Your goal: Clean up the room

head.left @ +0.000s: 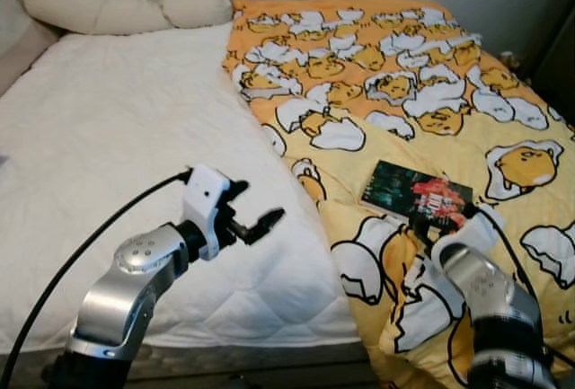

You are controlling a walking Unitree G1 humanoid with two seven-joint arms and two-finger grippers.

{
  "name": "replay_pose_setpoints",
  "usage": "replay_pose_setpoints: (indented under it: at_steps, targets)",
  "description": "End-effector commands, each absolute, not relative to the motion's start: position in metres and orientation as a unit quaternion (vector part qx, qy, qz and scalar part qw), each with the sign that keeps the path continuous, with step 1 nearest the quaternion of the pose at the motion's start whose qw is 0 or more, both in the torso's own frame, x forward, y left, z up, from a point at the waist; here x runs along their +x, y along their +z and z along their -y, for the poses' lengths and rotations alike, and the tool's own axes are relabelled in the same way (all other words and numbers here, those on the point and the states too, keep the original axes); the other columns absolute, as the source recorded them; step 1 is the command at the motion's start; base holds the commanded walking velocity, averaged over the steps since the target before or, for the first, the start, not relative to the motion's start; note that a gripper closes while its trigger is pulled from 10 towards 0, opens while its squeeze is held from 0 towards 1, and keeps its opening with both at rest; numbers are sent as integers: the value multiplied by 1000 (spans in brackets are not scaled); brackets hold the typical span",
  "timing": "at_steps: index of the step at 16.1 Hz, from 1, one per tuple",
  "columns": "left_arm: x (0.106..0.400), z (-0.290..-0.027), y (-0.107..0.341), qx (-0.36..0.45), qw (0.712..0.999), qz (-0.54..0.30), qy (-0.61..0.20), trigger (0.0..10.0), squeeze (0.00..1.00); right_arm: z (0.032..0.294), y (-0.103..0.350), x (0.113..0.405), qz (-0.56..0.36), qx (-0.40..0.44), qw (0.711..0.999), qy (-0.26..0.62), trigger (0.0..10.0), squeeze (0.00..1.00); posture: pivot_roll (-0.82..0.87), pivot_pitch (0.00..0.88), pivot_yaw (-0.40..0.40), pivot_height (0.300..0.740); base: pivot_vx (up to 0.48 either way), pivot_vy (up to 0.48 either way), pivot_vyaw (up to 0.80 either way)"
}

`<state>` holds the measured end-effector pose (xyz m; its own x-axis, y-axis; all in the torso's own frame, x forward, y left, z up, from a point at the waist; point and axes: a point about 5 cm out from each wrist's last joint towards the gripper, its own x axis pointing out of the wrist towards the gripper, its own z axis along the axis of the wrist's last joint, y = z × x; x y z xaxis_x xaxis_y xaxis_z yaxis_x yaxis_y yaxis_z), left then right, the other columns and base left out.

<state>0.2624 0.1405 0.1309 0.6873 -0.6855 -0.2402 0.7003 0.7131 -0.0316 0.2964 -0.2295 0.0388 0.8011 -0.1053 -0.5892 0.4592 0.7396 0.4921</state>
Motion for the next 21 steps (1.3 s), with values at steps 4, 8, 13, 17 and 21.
replay_pose_setpoints:
  at_steps: [4,8,13,17,21]
  targets:
    - [262,-141,141,49,904,-119,-408,10000,0,240,37,312,-239,377,877,-180,10000,1000,42,0,91,740,0,0,0]
    - [255,-145,145,58,897,-124,-420,10000,0,243,35,315,-230,418,855,-203,10000,1000,88,0,98,740,0,0,0]
    - [246,-150,150,52,907,-110,-404,10000,0,243,36,318,-142,494,831,-211,10000,0,119,0,81,740,0,0,0]
    - [246,-147,154,40,914,-91,-393,10000,0,235,35,318,-84,557,800,-205,10000,0,129,0,83,740,0,0,0]
    - [243,-148,157,37,918,-78,-386,10000,0,233,18,304,-47,598,763,-243,10000,0,153,0,96,740,0,0,0]
